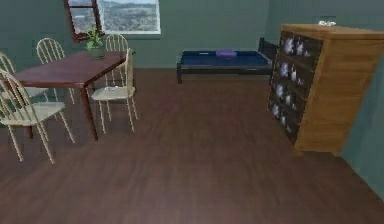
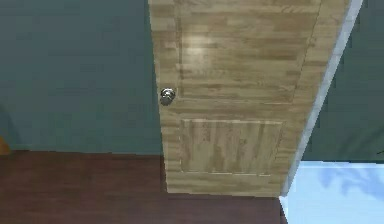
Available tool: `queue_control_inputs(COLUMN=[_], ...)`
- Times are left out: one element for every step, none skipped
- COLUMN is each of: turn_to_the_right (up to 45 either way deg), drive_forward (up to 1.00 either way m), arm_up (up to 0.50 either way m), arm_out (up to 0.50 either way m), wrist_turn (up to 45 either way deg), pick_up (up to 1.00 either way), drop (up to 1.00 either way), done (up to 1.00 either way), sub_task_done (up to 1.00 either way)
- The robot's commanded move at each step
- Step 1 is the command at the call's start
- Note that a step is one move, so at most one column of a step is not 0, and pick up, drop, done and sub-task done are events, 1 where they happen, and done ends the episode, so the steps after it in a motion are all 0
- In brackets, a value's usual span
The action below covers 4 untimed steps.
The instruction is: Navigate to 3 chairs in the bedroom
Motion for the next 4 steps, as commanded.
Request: queue_control_inputs(turn_to_the_right=[0.0, -36.0, 0.0, -21.0], drive_forward=[0.50, 0.00, 1.00, 0.00], arm_up=[0.00, 0.00, 0.00, 0.00], arm_out=[0.00, 0.00, 0.00, 0.00], wrist_turn=[0.0, 0.0, 0.0, 0.0], pick_up=[0.00, 0.00, 0.00, 0.00], drop=[0.00, 0.00, 0.00, 0.00], done=[0.00, 0.00, 0.00, 0.00], sub_task_done=[0.00, 0.00, 0.00, 0.00])
